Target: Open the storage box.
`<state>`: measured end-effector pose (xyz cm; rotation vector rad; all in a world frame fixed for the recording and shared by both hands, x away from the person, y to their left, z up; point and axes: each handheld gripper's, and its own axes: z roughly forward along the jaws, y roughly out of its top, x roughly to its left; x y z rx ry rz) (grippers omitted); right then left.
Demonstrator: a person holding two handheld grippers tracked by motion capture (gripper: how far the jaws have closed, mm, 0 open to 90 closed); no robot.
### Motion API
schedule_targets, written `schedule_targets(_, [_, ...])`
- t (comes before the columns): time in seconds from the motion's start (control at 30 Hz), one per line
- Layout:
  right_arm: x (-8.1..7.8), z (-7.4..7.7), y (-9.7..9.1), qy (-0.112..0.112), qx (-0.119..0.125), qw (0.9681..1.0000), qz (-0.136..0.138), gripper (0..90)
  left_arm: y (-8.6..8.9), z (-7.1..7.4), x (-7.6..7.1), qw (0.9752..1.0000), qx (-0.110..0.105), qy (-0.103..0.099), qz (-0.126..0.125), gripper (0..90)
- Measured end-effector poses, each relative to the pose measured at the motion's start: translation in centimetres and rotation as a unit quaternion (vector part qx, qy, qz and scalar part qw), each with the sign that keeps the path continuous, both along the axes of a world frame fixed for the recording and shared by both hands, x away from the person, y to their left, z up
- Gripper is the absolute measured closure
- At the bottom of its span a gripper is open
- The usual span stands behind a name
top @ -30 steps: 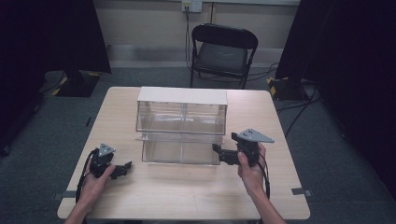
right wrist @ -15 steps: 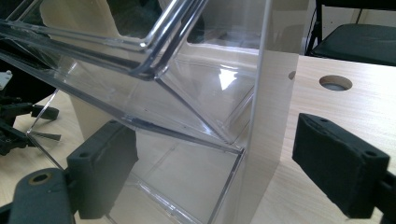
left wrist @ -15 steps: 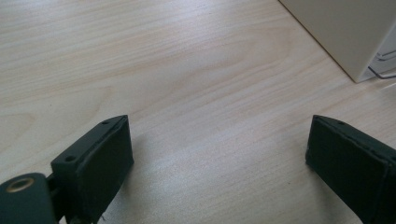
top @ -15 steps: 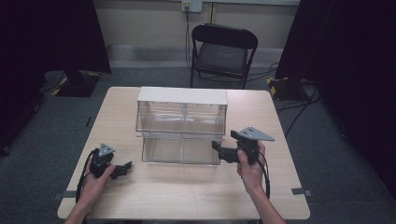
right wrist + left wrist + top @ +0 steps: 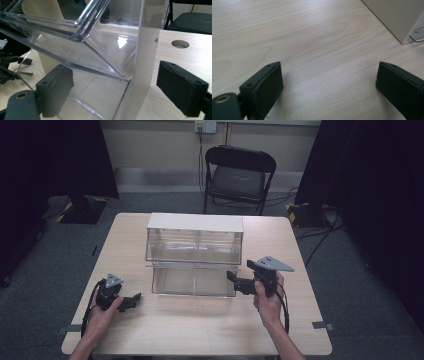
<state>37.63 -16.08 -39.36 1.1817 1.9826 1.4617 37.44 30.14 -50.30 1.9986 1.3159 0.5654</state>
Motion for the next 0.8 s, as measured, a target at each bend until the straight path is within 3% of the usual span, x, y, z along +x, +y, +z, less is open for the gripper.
schedule_targets(0.8, [-0.01,0.13,0.09,0.000,0.002,1.0000,0.002,13.3,-0.01,0.00,0.00,1.0000,-0.001,0.000,0.000,6.8])
